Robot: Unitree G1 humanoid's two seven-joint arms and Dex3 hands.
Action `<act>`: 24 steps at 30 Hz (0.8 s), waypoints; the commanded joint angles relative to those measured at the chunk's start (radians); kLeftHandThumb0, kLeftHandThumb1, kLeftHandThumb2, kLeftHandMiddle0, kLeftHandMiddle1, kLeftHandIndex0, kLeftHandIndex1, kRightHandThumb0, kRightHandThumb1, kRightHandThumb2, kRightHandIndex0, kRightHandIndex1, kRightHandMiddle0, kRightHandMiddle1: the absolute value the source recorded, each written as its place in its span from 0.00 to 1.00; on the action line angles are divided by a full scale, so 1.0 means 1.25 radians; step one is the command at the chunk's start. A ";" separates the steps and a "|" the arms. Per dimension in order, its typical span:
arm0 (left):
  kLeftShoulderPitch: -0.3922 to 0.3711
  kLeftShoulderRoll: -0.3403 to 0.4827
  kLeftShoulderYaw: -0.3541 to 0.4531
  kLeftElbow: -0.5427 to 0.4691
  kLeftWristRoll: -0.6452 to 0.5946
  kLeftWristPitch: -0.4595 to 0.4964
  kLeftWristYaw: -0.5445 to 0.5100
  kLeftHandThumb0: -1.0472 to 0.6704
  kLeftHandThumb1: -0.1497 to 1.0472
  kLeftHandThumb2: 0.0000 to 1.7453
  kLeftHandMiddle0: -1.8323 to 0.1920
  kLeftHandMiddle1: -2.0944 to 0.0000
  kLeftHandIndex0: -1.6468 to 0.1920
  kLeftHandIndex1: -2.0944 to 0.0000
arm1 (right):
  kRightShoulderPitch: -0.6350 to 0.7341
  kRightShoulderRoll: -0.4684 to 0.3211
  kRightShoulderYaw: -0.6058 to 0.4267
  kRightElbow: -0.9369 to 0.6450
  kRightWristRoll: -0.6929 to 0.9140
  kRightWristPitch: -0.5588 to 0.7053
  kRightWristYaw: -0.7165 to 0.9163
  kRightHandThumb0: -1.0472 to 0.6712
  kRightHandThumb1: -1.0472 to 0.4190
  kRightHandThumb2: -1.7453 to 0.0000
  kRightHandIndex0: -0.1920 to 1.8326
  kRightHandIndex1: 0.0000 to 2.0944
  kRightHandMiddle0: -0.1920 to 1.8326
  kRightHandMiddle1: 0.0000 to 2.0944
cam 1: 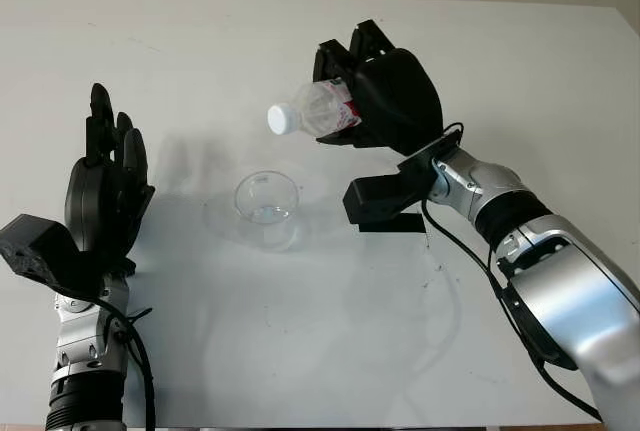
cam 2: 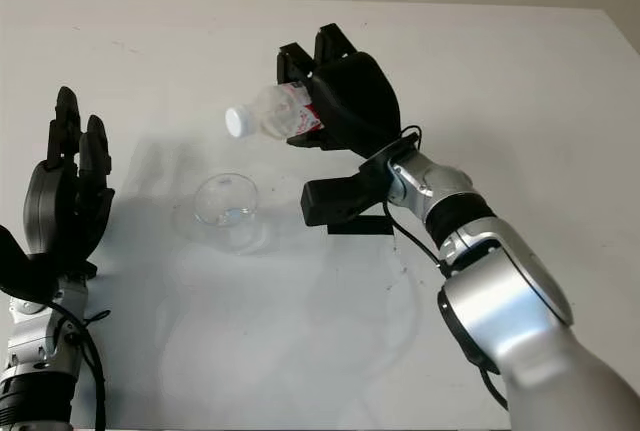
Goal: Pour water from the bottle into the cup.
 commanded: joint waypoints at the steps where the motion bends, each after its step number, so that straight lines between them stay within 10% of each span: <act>1: 0.007 -0.004 -0.003 -0.014 0.005 -0.001 0.002 0.18 1.00 0.30 1.00 1.00 1.00 1.00 | -0.038 -0.012 0.014 0.004 -0.013 -0.003 -0.038 0.40 0.00 0.91 0.67 1.00 0.52 1.00; 24: 0.009 -0.013 -0.003 -0.009 0.003 -0.003 0.001 0.17 1.00 0.30 1.00 1.00 1.00 1.00 | -0.093 -0.023 0.135 0.033 -0.113 -0.019 -0.250 0.37 0.00 0.86 0.68 1.00 0.57 1.00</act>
